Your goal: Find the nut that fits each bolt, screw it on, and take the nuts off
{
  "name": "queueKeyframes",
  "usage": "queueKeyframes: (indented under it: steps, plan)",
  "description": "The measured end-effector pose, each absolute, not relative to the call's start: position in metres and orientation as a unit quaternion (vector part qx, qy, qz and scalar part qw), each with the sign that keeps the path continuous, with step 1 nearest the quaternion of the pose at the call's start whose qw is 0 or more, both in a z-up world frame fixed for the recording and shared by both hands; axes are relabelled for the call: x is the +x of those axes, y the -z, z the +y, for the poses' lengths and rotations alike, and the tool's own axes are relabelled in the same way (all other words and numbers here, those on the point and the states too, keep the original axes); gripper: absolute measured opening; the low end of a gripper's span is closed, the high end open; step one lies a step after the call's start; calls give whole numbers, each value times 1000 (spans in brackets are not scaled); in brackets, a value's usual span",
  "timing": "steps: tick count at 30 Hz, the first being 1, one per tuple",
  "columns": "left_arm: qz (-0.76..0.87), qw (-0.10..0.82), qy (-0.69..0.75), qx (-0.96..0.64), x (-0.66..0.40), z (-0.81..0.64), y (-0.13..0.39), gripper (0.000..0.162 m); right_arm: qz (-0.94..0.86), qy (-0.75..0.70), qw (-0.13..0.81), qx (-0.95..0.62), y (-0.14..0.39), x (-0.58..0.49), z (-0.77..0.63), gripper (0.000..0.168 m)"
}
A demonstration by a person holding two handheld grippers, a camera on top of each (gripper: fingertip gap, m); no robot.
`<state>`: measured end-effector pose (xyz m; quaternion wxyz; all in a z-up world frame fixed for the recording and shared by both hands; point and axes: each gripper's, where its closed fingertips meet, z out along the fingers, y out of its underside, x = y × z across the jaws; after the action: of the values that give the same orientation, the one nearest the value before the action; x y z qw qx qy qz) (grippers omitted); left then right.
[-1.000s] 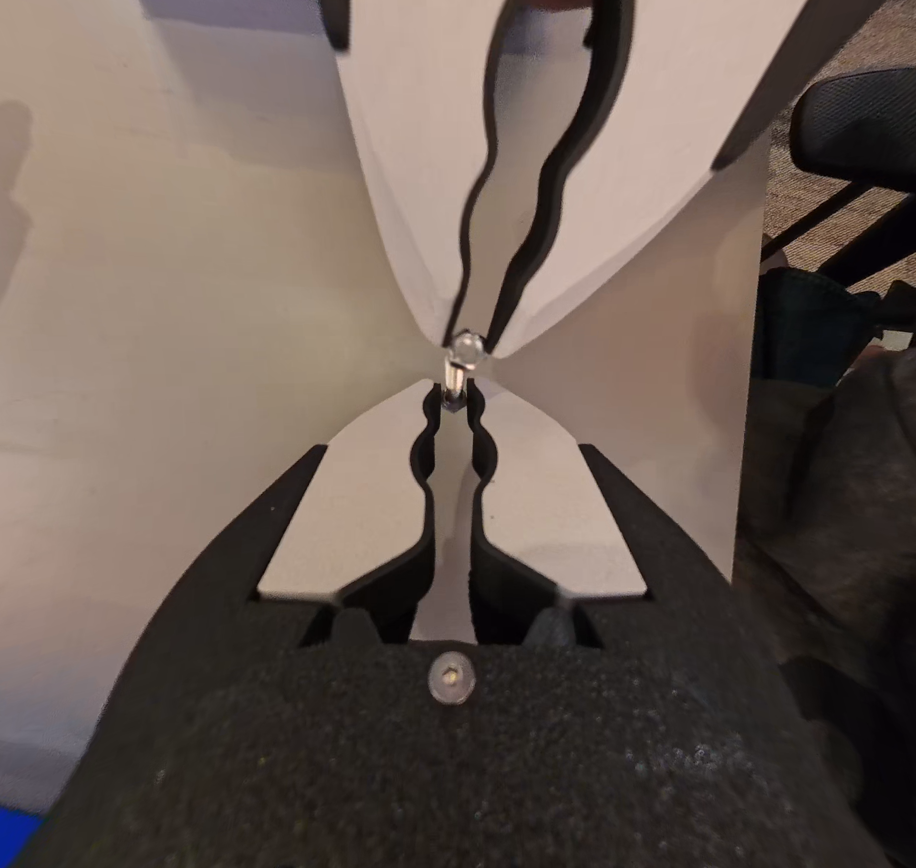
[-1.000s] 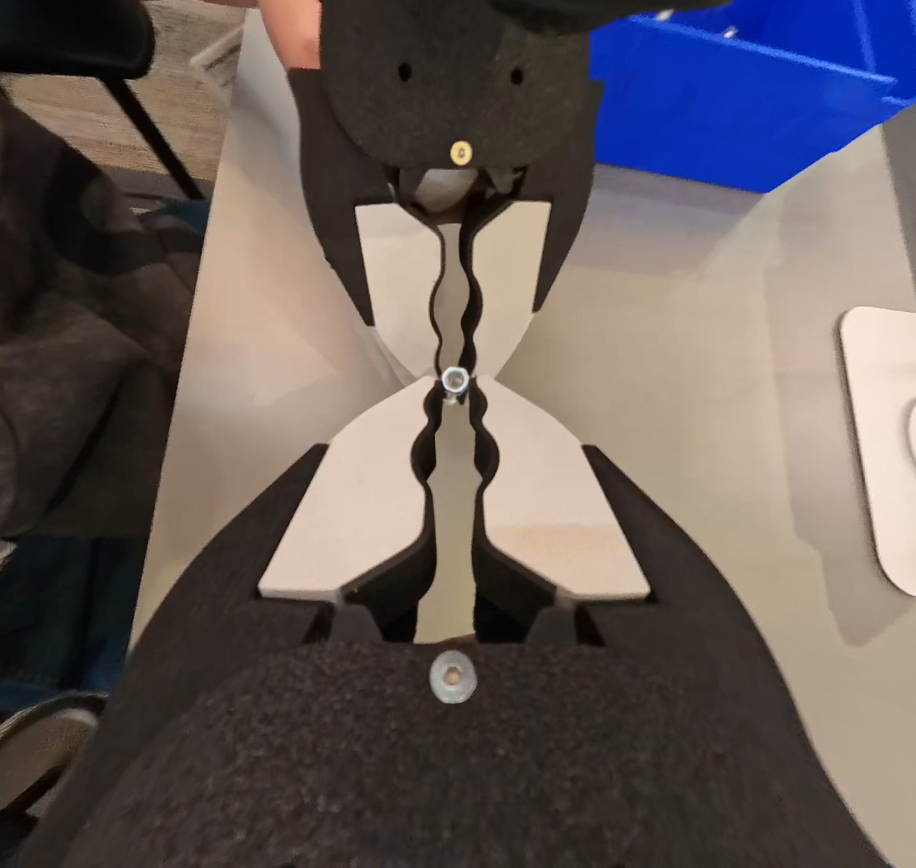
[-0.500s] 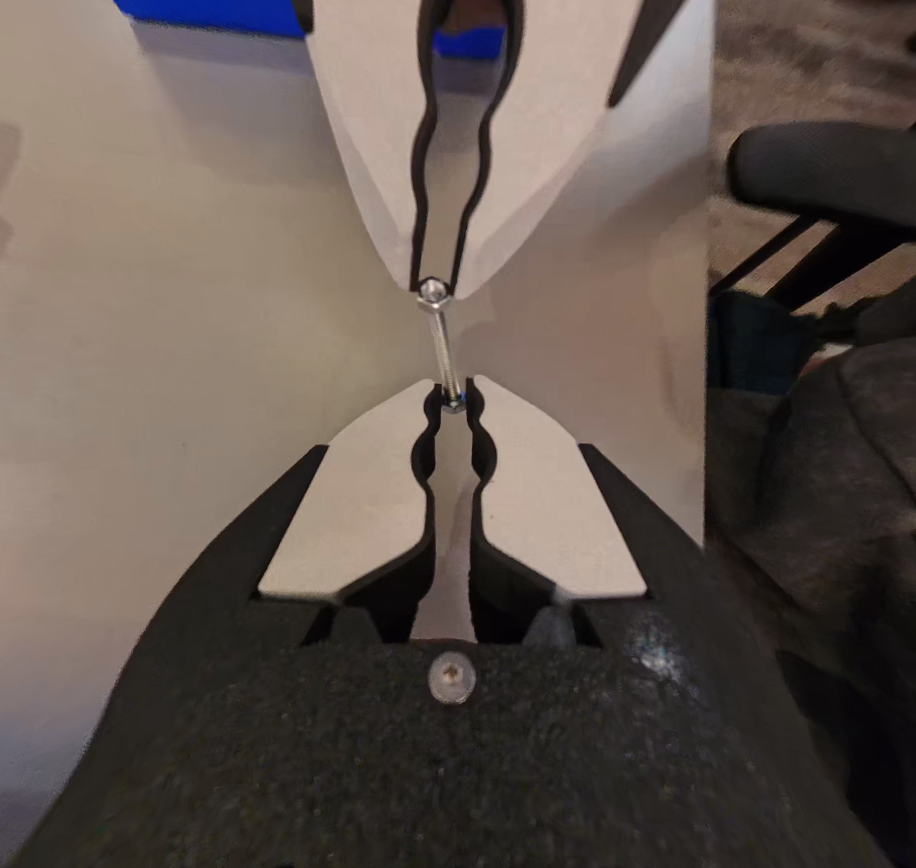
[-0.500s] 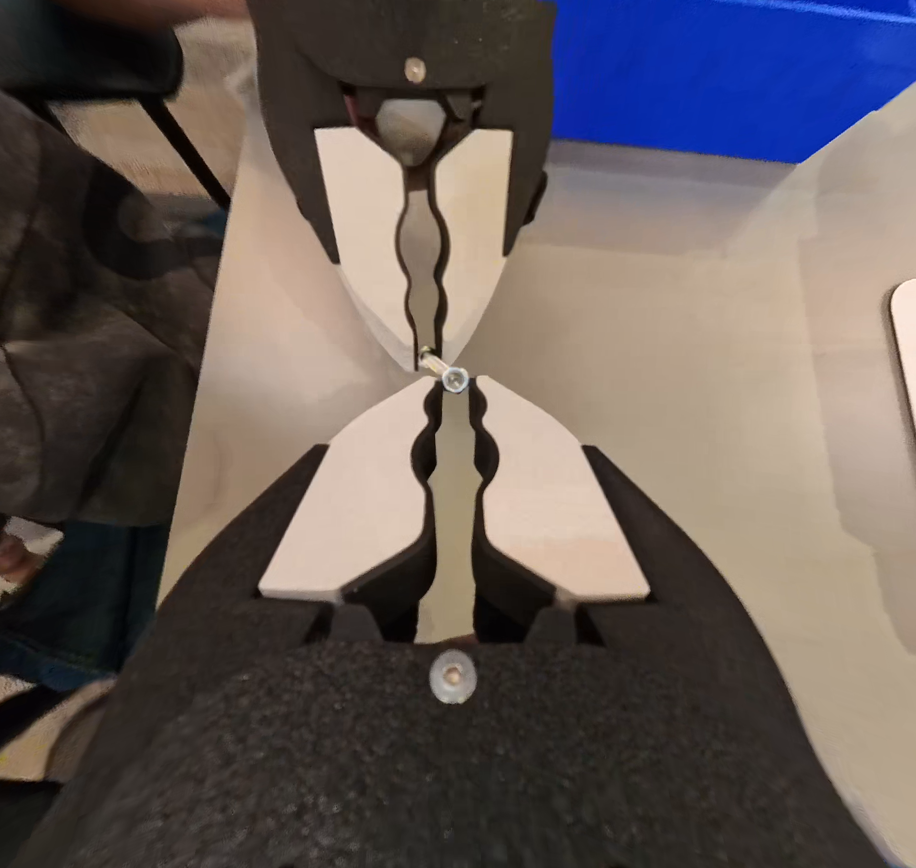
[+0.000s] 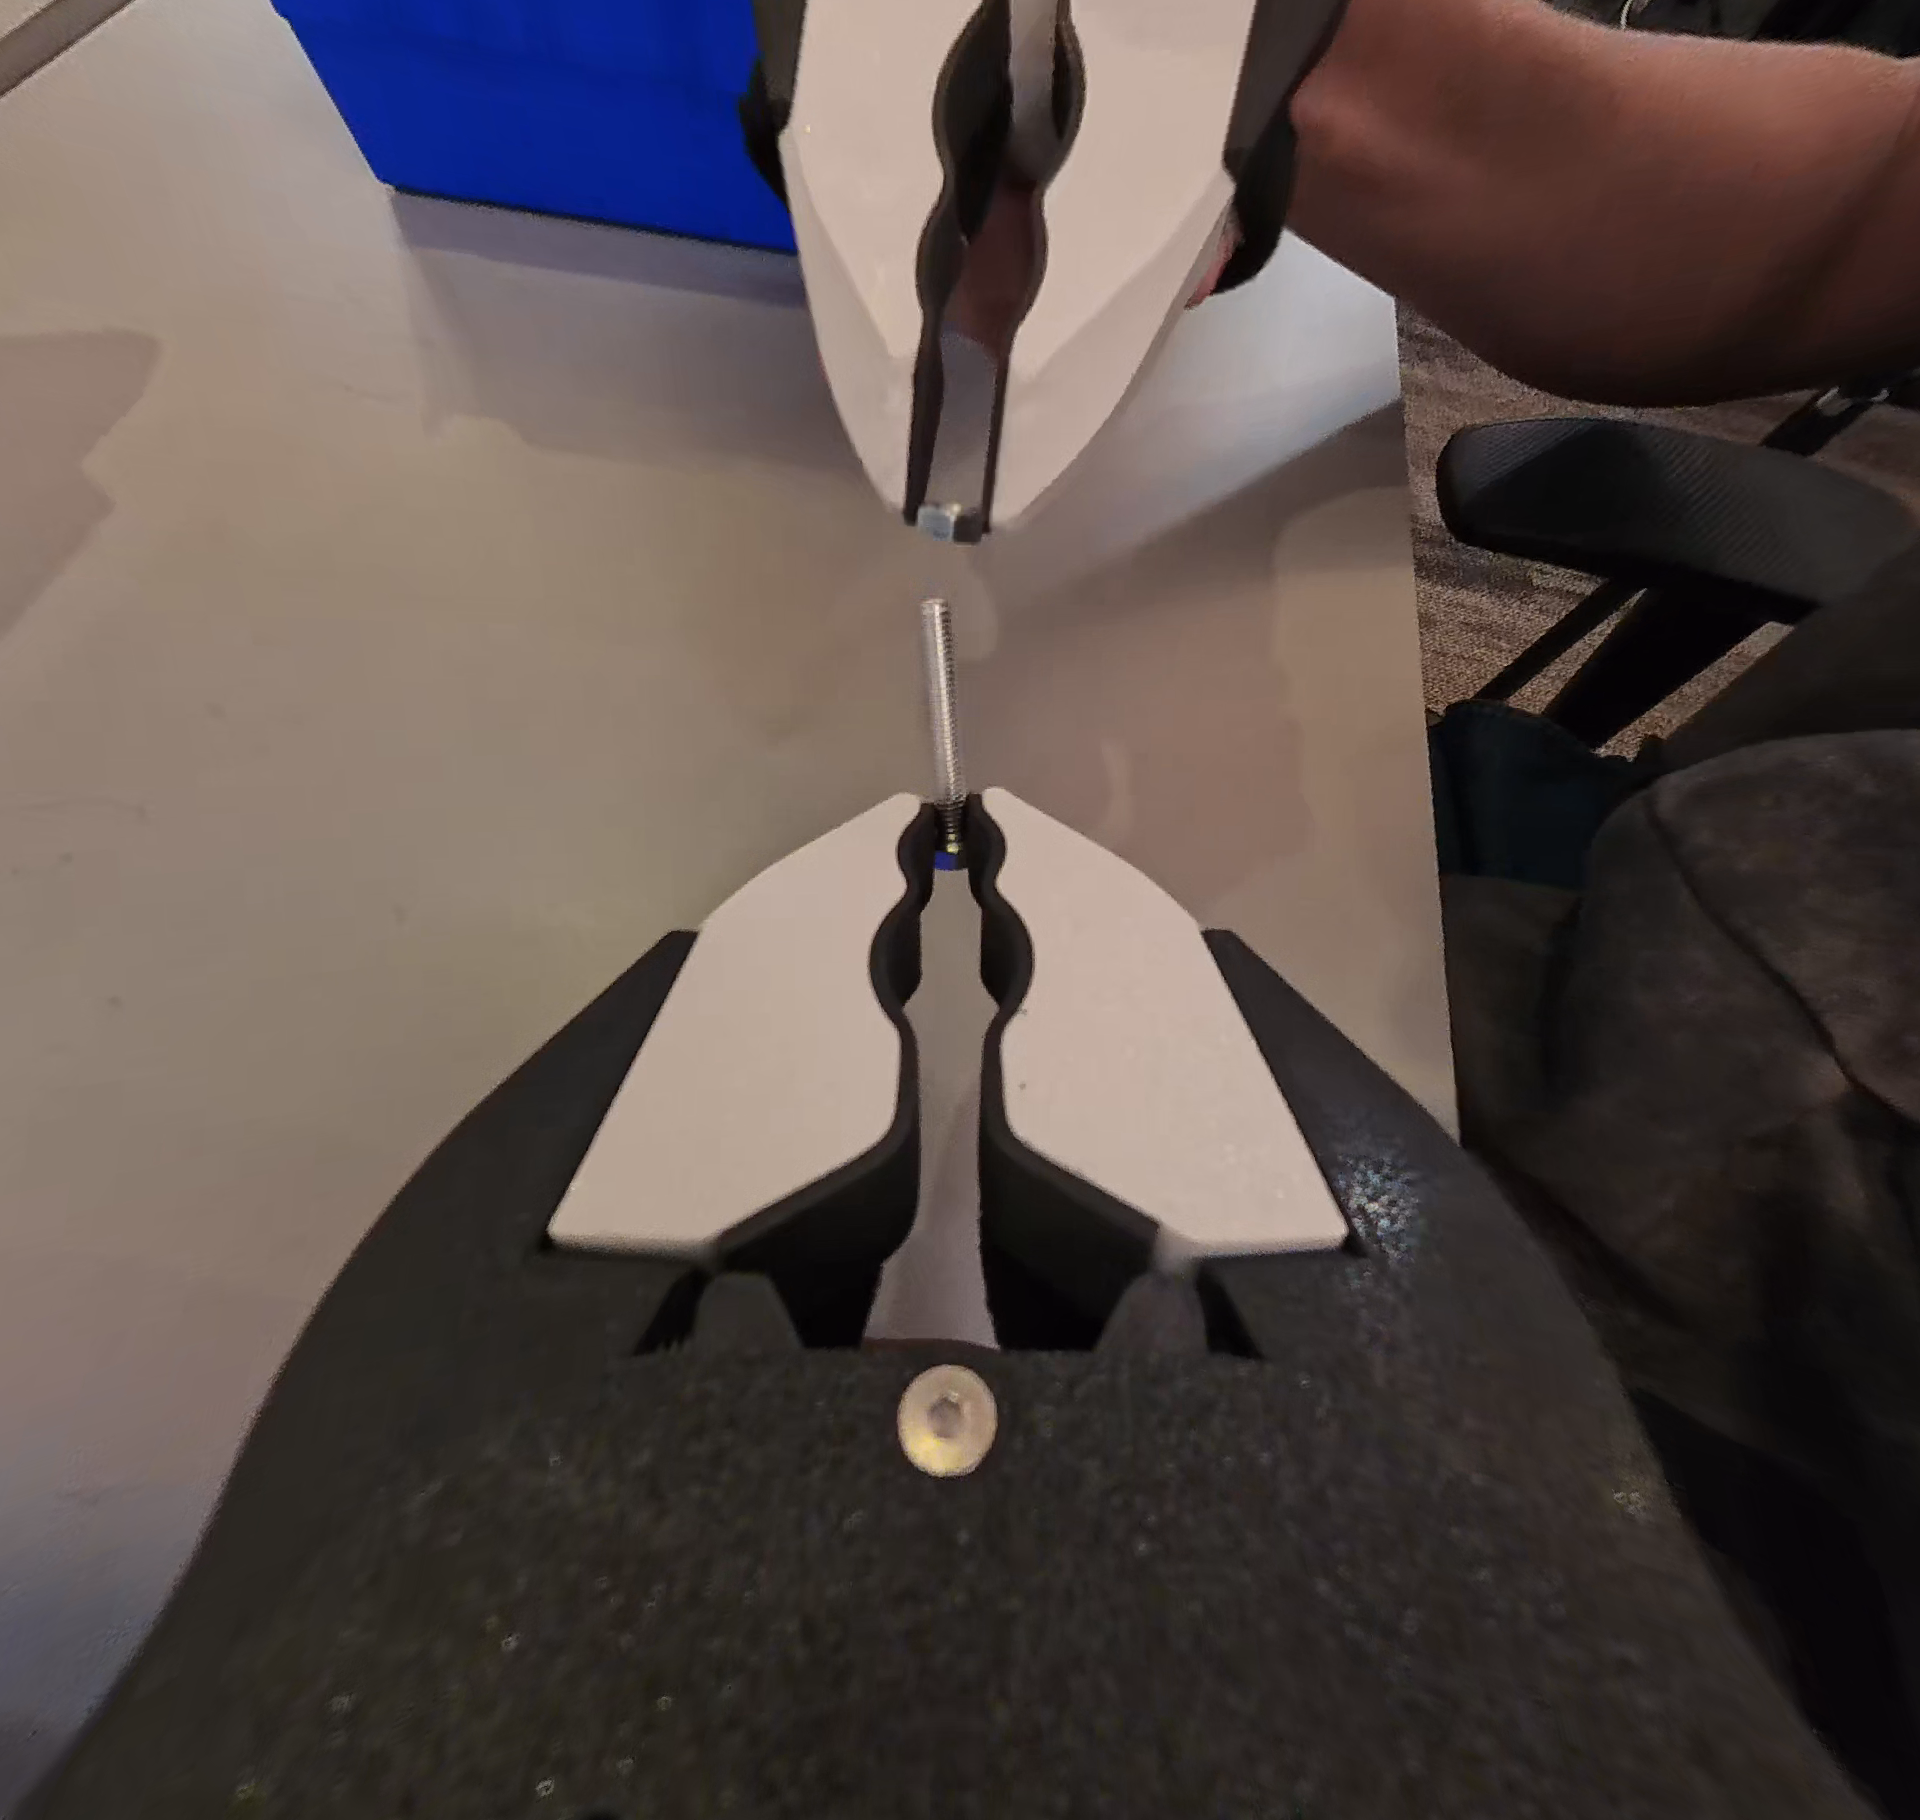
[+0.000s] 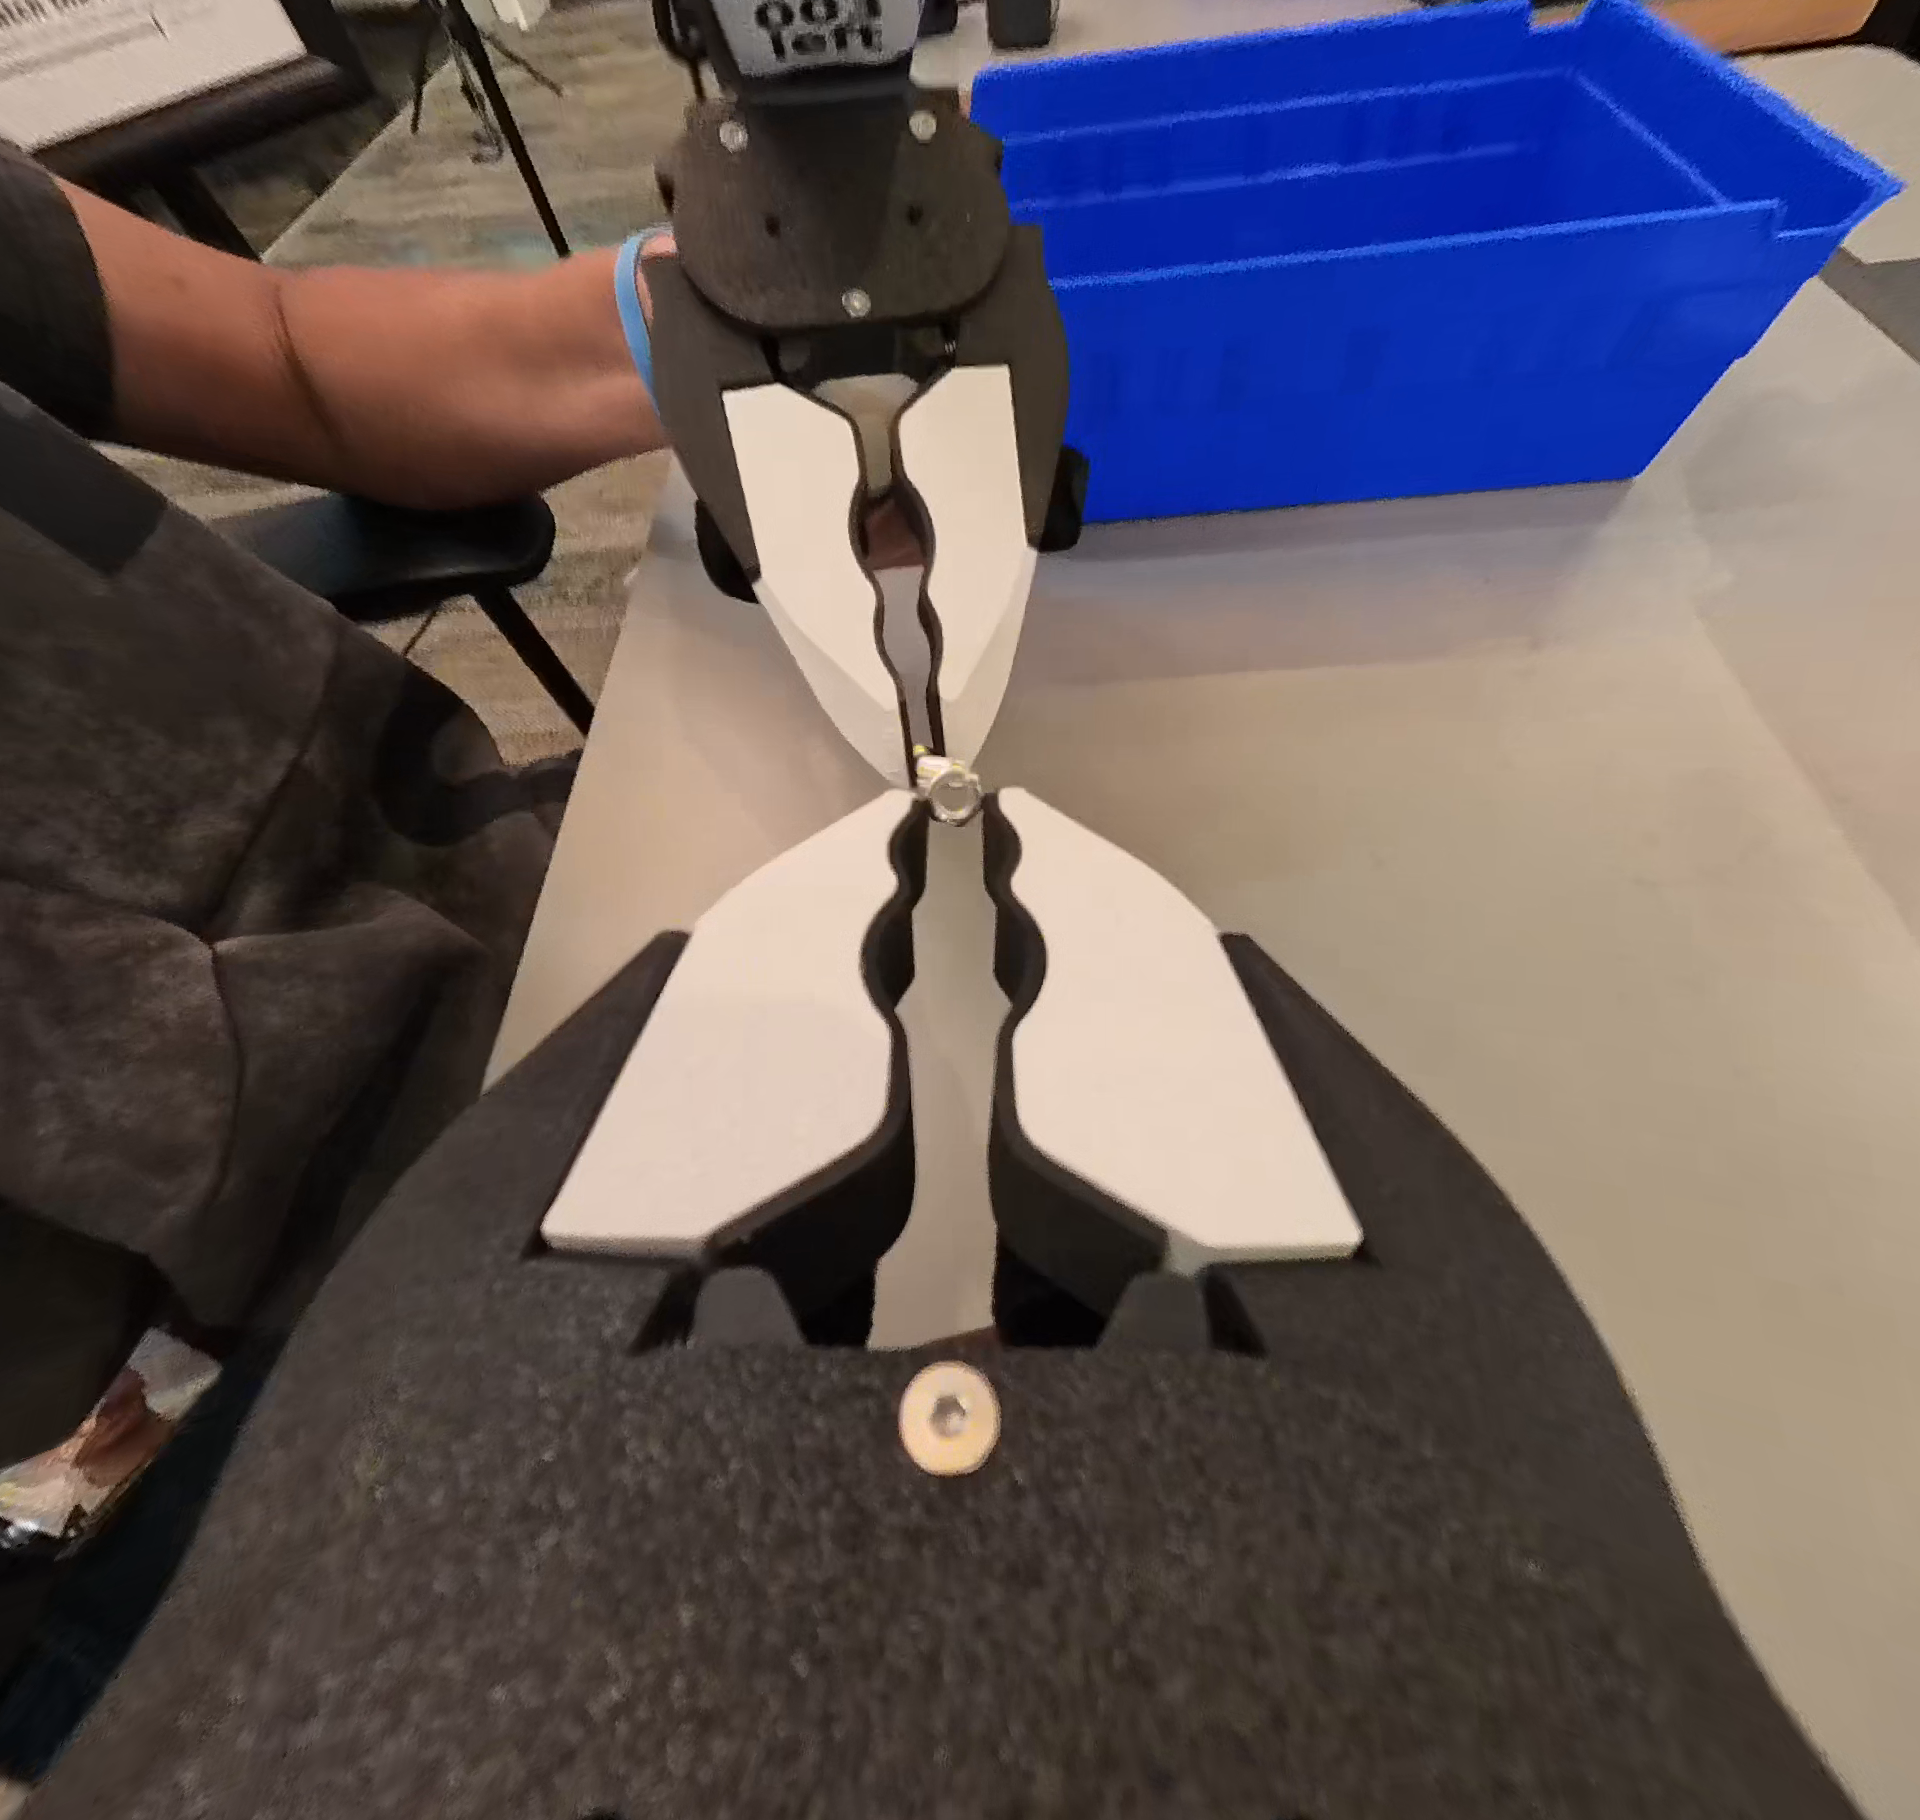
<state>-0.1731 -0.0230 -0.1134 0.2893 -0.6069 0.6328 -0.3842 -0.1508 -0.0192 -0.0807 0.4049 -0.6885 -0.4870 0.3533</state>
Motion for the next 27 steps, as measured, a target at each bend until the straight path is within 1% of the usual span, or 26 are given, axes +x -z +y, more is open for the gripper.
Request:
queueKeyframes:
  steps: [7,14,20,24,27]
  plan:
    - [630,274,409,-601,-172,-27,115,5,-518,-346,377,-686,88,-159,-21,10]
    - [639,273,388,-605,-175,-24,121,5,-536,-338,357,-687,94,-161,-18,10]
    - [680,266,313,-607,-179,-24,138,5,-622,-247,314,-673,111,-162,-21,10]
    - [690,238,304,-612,-183,-26,148,5,-690,-146,321,-632,124,-162,-22,10]
    - [690,233,307,-613,-185,-25,151,5,-708,-106,329,-616,128,-163,-21,10]
